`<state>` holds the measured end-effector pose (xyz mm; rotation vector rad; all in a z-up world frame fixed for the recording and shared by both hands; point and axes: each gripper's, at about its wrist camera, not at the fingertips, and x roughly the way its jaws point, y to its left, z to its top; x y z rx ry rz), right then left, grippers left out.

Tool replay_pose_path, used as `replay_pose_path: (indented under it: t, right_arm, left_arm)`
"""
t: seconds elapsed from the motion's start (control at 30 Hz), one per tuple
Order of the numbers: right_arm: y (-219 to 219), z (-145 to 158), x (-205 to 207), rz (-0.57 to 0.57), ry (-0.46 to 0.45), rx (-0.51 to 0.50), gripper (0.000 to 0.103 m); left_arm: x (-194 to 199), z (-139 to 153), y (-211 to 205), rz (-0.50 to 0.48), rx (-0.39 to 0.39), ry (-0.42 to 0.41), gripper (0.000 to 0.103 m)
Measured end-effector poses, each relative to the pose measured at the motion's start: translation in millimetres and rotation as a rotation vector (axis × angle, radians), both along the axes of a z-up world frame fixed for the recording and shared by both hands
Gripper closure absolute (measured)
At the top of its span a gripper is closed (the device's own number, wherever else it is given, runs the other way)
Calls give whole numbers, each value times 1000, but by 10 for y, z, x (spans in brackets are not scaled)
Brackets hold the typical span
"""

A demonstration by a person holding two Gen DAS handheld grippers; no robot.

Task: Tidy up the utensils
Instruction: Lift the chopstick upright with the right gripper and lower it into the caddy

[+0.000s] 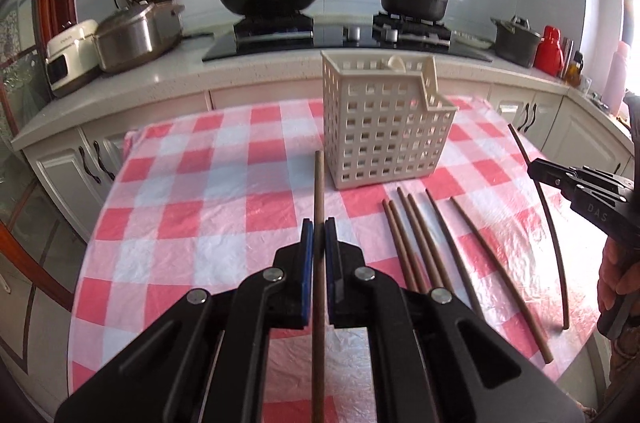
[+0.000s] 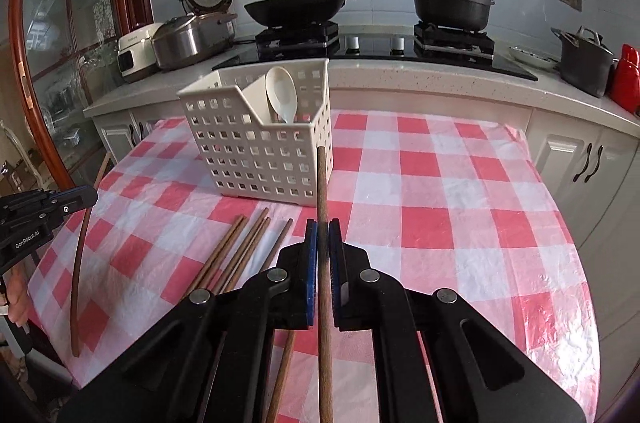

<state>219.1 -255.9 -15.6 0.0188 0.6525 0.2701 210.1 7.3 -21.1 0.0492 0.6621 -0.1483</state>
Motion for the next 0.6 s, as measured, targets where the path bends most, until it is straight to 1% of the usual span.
replay_pose_path:
  t: [0.13,0.33,0.6]
  right_arm:
    - [-48,169,-170,-7,-54,14,97]
    - [-79,409,-376,-18,-125,19,97]
    - [-64,579,-565,-21,-179,14,97]
  left_arm:
    - [-183,117,28,8,-6,-54,97]
    - [-383,245,42,0,1,-95,97]
    - [-639,444,64,12,24,-161,97]
